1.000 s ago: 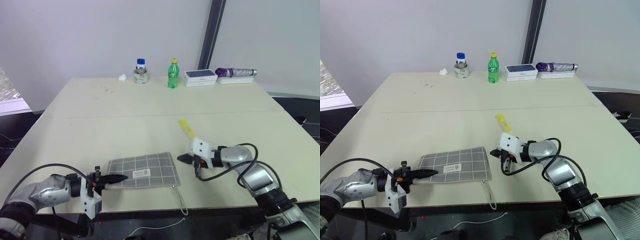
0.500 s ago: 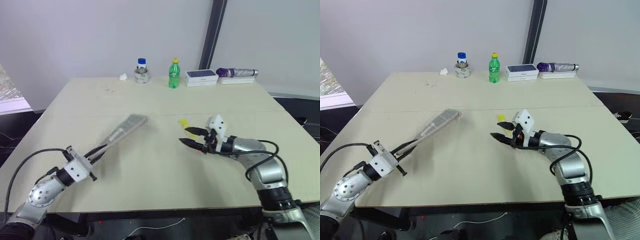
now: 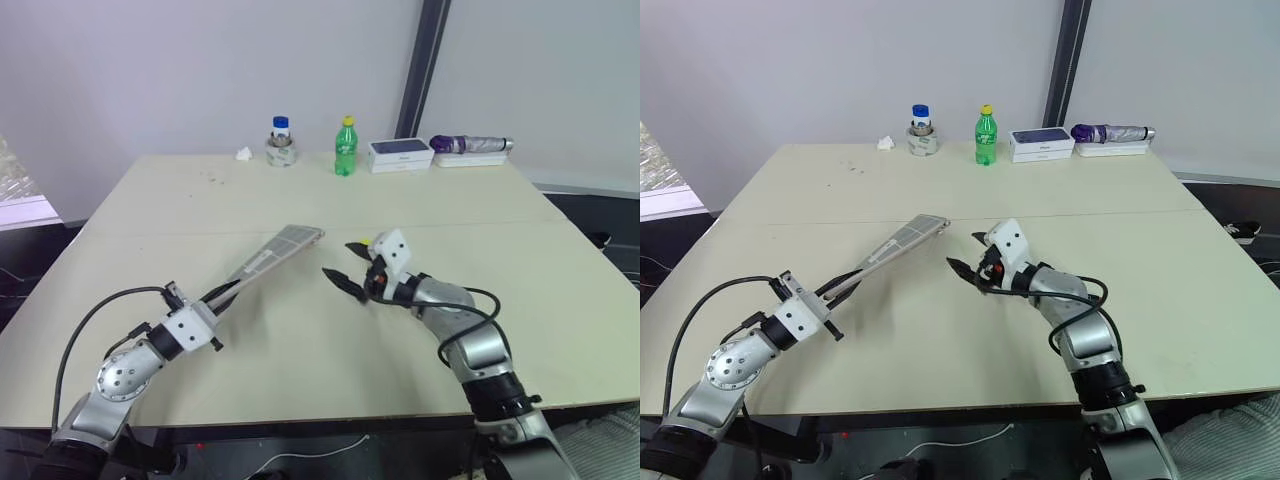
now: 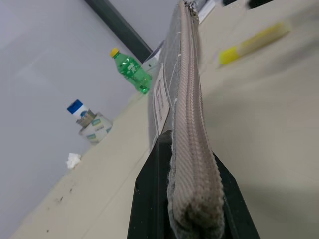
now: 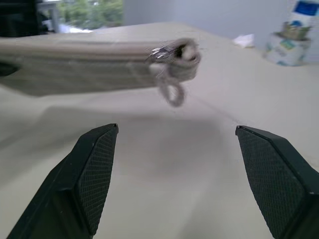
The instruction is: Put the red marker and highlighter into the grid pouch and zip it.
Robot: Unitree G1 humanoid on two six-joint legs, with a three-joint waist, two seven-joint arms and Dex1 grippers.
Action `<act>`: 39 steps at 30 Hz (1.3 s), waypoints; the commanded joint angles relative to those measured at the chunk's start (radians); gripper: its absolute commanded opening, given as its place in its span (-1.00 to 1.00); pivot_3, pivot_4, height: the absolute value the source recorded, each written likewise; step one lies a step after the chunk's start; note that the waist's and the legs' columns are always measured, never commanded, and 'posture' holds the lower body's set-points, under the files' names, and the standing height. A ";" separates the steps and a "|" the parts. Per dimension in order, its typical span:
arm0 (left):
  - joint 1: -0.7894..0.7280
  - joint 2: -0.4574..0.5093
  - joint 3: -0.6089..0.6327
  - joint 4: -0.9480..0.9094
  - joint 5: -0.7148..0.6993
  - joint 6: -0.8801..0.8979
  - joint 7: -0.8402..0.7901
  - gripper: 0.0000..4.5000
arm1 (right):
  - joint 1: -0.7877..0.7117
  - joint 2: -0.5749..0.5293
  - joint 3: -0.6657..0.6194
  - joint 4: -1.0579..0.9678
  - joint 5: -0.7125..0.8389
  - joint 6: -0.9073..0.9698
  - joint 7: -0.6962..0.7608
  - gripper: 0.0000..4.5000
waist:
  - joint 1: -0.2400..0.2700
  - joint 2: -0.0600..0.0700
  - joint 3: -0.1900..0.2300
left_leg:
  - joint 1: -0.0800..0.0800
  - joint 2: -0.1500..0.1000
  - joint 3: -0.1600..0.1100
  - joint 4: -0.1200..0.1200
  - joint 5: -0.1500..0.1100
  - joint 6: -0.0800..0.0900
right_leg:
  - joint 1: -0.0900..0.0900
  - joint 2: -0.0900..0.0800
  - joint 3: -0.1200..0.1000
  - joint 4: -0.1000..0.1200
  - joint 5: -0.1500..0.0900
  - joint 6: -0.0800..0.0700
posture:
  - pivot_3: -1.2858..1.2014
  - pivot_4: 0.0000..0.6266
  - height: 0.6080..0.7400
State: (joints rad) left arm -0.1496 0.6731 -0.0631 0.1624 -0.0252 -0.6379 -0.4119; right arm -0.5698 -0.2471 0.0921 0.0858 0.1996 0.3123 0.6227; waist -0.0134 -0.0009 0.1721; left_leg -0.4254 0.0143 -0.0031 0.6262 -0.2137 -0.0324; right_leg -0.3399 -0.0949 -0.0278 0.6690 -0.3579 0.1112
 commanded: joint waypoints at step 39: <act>0.013 -0.080 0.006 -0.055 0.274 -0.030 0.055 -1.00 | -0.028 -0.090 0.302 -0.141 -0.199 -0.039 0.186 -0.99 | 0.001 0.000 0.000 | -0.001 0.000 0.000 -0.001 0.000 0.000 | -0.001 0.000 0.000 0.000 0.000 0.000 | 0.03 -0.52 1.00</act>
State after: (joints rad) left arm -0.1229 0.6005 -0.0611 0.1357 0.2505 -0.6734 -0.3698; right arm -0.5847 -0.3495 0.3801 0.0055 -0.0089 0.3075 0.7833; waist -0.0129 -0.0010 0.1724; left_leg -0.4261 0.0143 -0.0032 0.6251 -0.2137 -0.0323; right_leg -0.3413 -0.0951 -0.0274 0.6688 -0.3579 0.1112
